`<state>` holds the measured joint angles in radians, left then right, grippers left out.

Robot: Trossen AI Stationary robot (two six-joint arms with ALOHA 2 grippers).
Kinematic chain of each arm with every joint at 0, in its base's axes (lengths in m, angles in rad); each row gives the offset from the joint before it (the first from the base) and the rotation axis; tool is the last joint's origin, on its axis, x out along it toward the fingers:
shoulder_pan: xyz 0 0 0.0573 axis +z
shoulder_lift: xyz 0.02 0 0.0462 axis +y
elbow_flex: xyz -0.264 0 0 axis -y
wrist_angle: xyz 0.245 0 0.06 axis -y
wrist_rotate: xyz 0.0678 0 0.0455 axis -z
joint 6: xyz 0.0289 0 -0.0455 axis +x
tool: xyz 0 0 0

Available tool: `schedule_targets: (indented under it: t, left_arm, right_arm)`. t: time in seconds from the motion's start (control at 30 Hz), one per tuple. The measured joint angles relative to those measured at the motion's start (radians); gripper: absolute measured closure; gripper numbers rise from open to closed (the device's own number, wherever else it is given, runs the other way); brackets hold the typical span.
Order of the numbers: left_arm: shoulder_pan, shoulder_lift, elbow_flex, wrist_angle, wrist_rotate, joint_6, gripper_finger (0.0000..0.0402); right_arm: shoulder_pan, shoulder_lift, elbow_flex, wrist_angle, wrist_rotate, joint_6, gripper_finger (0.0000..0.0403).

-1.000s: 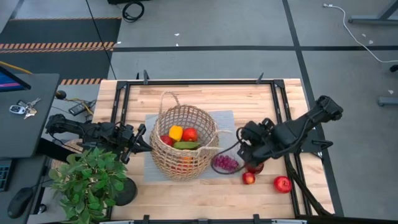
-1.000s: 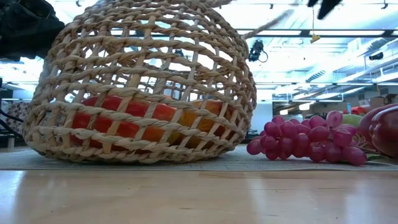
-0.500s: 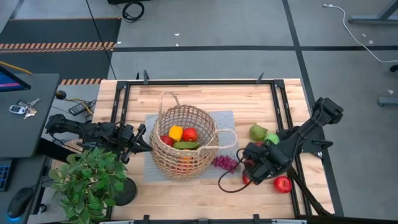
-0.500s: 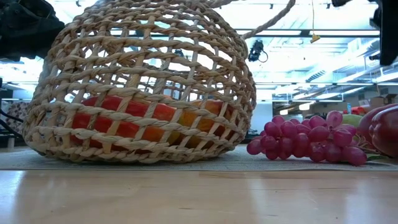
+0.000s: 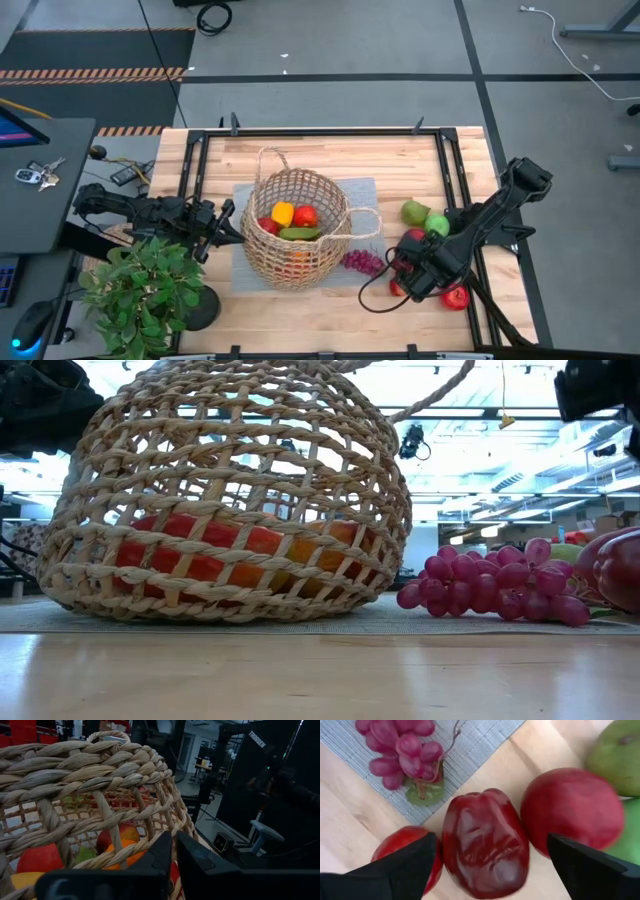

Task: Build produce basket
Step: Put the dark red apple into the basket

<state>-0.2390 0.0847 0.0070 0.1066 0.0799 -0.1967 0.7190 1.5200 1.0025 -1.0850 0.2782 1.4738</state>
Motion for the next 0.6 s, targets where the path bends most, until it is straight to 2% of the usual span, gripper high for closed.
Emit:
schedule_targets:
  t: [0.2, 0.6]
  left_arm:
    - [0.000, 0.000, 0.000, 0.000, 0.000, 0.000, 0.0372]
    - [0.000, 0.000, 0.000, 0.000, 0.000, 0.000, 0.0373]
  right_arm:
    - [-0.003, 0.000, -0.100, 0.125, -0.012, -0.015, 0.0017]
    - [-0.028, -0.004, -0.189, 0.201, 0.004, -0.007, 0.0047]
